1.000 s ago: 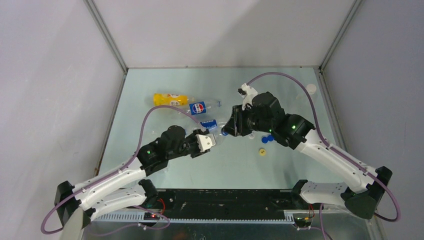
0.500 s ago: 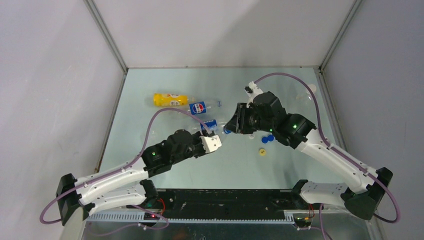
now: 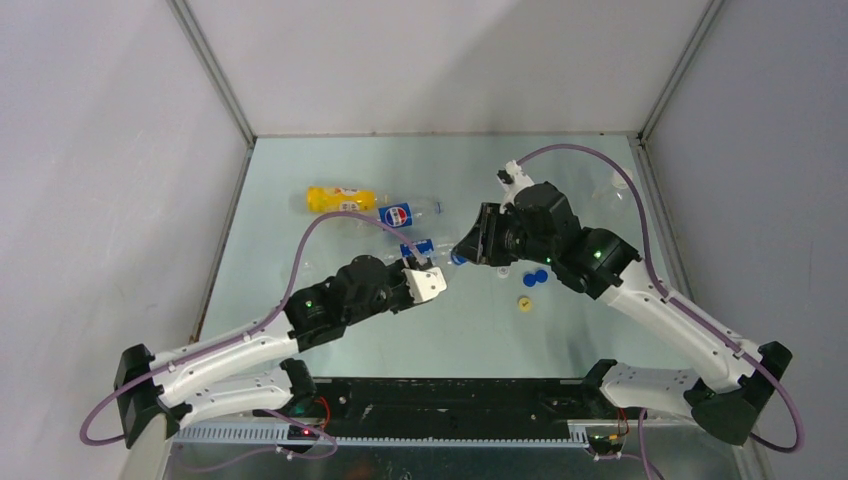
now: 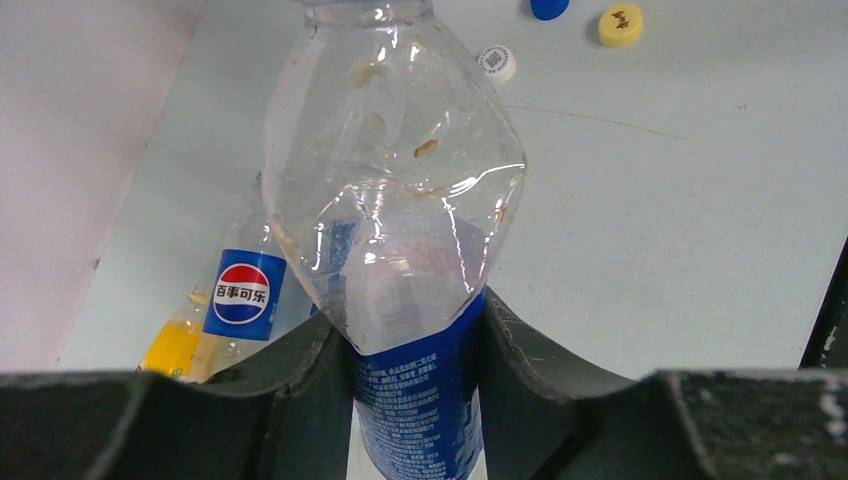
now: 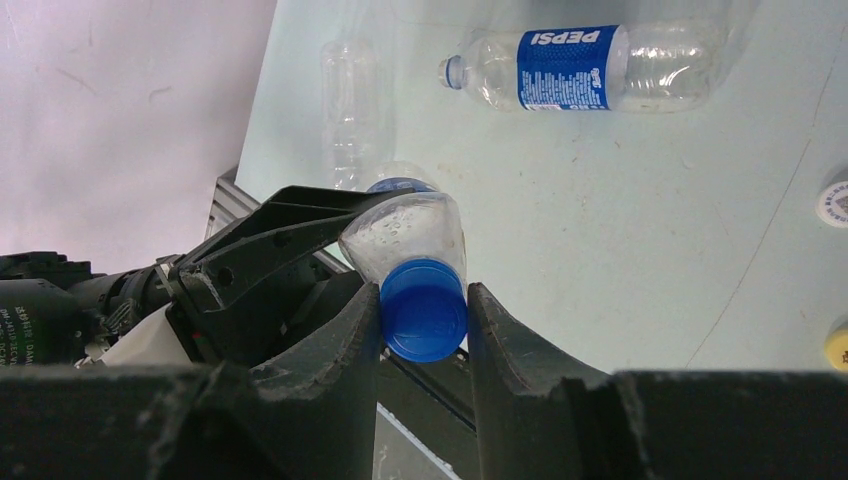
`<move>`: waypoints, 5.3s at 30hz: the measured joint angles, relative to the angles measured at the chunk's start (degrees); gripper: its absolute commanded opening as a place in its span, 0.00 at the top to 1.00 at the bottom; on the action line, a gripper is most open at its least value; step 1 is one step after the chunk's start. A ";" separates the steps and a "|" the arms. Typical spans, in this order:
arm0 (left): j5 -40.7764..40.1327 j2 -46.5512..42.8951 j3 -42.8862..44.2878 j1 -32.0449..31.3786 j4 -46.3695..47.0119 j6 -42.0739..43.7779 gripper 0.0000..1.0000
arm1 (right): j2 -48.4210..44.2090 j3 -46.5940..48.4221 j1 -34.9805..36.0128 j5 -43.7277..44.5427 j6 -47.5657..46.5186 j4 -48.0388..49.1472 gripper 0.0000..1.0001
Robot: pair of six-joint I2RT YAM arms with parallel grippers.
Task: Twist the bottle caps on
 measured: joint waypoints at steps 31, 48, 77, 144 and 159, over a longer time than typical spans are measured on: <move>-3.04 -0.61 0.87 -0.42 -2.38 -1.22 0.78 | -6.54 -0.33 -3.06 9.25 2.34 -5.05 0.97; -13.51 -4.04 5.14 -0.35 -12.90 -5.25 0.79 | 20.28 -8.83 7.34 19.37 -4.98 -7.39 0.90; -17.81 -7.41 5.16 -0.35 -16.79 -6.01 0.78 | 29.70 -8.94 5.22 14.01 -1.57 -5.70 0.27; 19.45 -3.98 13.33 14.27 -36.22 13.70 0.76 | -6.93 -10.12 4.07 -11.47 -66.93 -8.04 1.00; 35.36 4.26 18.86 13.99 -37.97 19.67 0.77 | -14.03 -10.12 8.15 -21.14 -87.84 -1.29 1.00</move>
